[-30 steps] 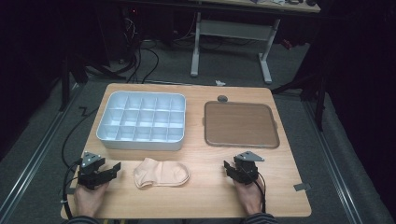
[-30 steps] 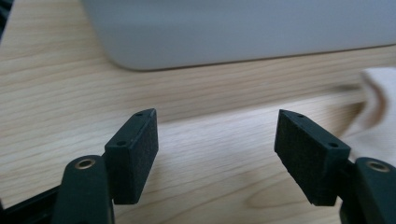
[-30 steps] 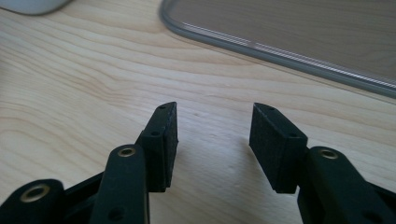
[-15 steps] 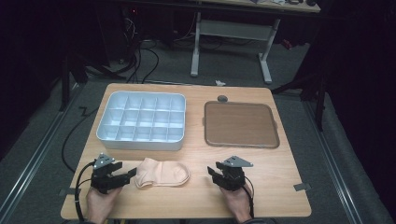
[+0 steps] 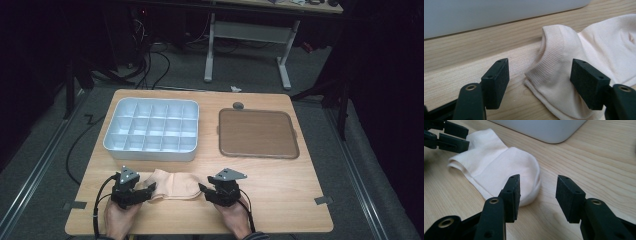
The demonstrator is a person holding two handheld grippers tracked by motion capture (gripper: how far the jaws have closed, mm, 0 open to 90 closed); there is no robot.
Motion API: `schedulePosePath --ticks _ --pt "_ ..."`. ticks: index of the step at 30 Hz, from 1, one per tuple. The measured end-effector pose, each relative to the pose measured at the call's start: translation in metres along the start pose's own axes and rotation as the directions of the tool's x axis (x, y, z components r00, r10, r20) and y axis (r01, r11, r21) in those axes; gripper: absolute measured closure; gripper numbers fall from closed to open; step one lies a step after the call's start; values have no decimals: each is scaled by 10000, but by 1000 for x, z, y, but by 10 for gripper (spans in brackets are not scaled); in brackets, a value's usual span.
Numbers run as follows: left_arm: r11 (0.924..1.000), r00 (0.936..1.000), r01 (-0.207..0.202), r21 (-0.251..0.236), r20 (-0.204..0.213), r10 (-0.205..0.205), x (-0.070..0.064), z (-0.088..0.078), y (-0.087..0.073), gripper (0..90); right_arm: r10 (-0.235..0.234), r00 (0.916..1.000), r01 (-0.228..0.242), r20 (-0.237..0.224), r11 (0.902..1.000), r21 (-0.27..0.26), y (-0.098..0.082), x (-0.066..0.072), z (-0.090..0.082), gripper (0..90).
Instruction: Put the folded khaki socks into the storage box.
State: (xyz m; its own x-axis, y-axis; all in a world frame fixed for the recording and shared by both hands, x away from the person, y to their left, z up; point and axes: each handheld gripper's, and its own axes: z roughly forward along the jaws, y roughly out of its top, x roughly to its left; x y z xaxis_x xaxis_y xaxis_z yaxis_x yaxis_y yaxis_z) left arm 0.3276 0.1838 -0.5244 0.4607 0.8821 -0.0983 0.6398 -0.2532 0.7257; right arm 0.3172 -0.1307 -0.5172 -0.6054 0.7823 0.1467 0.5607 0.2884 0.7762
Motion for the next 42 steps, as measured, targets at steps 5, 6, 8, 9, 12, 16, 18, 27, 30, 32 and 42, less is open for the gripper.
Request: schedulePosePath --ticks 5,6,8,9,12,16,18,27,30,32,42 --pt "9997 9998 -5 224 -180 9 2 3 -4 353 -162 9998 159 89 9994 308 2 5 15 567" --pt "9998 9998 -35 196 -210 39 2 3 -4 357 -178 9997 172 138 9992 363 2 5 18 575" --pt "9997 9996 -60 221 -291 66 2 3 -4 362 -228 9994 215 279 9987 457 2 4 21 586" --pt "9998 9994 -82 191 -340 89 2 4 -4 362 -298 9990 282 333 9986 458 2 4 22 591" --pt "9997 9988 -212 135 -431 218 0 6 -4 362 -254 9979 222 588 9982 556 1 3 25 618" --pt "9993 9986 -352 128 -390 357 0 7 -3 375 -494 9967 454 637 9969 636 0 3 26 674" --pt "9991 9986 -371 189 -383 378 0 7 -2 382 -620 9963 581 593 9961 664 0 4 26 704" --pt "9986 9986 -503 157 -156 505 -4 7 -1 571 -1535 9866 1497 551 9864 676 -1 11 27 831" --pt "9991 9990 -426 13 -123 427 -5 6 -3 615 -1701 9828 1653 724 9839 682 -1 14 27 857" --pt "9992 9992 -399 18 -41 399 -5 6 -3 661 -1613 9844 1566 697 9853 688 -1 14 26 861" --pt "9999 9980 114 32 629 -116 -2 5 -1 808 -1290 9912 1274 284 9905 517 0 7 25 869"
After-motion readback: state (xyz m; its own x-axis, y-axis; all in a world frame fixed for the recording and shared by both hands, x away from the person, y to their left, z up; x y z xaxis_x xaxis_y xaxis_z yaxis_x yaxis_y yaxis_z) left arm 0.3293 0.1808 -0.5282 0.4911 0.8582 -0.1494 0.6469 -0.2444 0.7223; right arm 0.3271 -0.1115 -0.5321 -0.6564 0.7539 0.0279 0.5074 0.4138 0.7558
